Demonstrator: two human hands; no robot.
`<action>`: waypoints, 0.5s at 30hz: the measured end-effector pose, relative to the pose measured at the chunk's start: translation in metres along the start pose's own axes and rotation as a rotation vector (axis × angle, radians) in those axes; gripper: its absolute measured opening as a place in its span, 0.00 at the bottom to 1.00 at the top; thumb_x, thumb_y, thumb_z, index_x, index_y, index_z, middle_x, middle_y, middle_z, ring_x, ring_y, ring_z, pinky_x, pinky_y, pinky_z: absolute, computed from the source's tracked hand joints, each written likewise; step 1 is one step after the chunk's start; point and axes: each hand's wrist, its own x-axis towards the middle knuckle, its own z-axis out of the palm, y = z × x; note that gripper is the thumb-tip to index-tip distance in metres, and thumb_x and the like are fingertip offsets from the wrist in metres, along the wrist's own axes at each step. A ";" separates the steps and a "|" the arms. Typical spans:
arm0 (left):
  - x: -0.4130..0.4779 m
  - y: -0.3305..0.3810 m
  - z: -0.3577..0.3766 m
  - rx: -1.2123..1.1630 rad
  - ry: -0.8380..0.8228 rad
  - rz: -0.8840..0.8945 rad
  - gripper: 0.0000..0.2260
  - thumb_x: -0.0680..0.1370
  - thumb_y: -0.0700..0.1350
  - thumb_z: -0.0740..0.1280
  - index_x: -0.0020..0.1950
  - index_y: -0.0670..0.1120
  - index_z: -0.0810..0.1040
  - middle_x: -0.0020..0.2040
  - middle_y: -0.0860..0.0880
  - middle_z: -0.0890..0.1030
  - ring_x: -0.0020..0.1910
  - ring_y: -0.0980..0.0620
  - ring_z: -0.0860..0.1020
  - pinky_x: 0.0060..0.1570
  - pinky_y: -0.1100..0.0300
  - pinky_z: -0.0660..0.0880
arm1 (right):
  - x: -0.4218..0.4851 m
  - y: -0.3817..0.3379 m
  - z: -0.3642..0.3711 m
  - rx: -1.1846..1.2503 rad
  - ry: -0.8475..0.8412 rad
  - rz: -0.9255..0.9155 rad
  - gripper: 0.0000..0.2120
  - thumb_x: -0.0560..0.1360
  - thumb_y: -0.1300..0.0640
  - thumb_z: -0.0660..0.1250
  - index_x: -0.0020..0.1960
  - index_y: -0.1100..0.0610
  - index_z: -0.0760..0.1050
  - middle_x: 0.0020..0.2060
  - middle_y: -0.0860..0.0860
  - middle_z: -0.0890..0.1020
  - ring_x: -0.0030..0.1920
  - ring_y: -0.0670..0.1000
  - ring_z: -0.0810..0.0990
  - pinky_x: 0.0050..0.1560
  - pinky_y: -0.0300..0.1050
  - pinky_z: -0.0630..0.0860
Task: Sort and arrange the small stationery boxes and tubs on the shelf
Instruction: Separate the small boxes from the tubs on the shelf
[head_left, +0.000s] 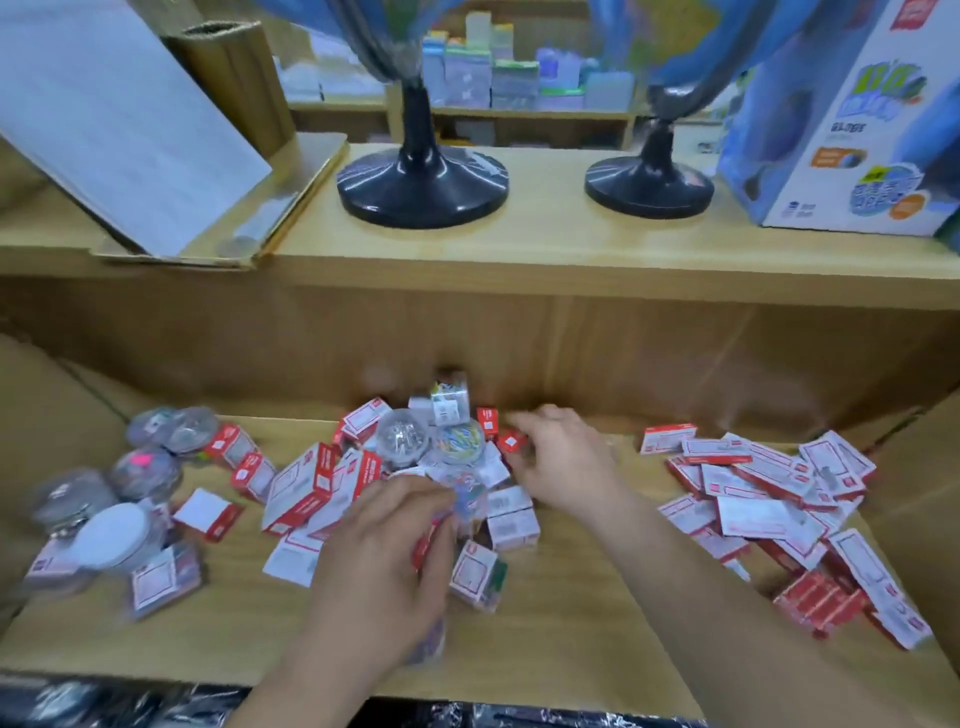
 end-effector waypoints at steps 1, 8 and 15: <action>-0.006 -0.007 -0.010 0.013 0.030 -0.022 0.08 0.78 0.47 0.67 0.53 0.48 0.84 0.53 0.57 0.81 0.52 0.52 0.81 0.51 0.53 0.77 | 0.006 -0.005 0.001 -0.025 -0.057 0.020 0.20 0.76 0.48 0.63 0.68 0.41 0.73 0.56 0.50 0.78 0.63 0.56 0.75 0.57 0.49 0.73; -0.054 -0.044 -0.043 0.011 -0.035 -0.331 0.19 0.73 0.60 0.70 0.60 0.54 0.83 0.58 0.63 0.77 0.50 0.62 0.78 0.47 0.61 0.77 | 0.006 -0.003 -0.001 0.123 0.062 0.151 0.19 0.72 0.46 0.68 0.62 0.44 0.79 0.47 0.47 0.86 0.53 0.56 0.83 0.51 0.49 0.80; -0.059 -0.032 -0.028 -0.114 0.026 -0.366 0.18 0.73 0.56 0.73 0.62 0.51 0.82 0.61 0.60 0.77 0.44 0.60 0.79 0.43 0.57 0.79 | -0.064 -0.040 -0.037 0.999 0.132 0.214 0.10 0.71 0.50 0.78 0.47 0.52 0.81 0.34 0.52 0.82 0.33 0.46 0.76 0.38 0.43 0.72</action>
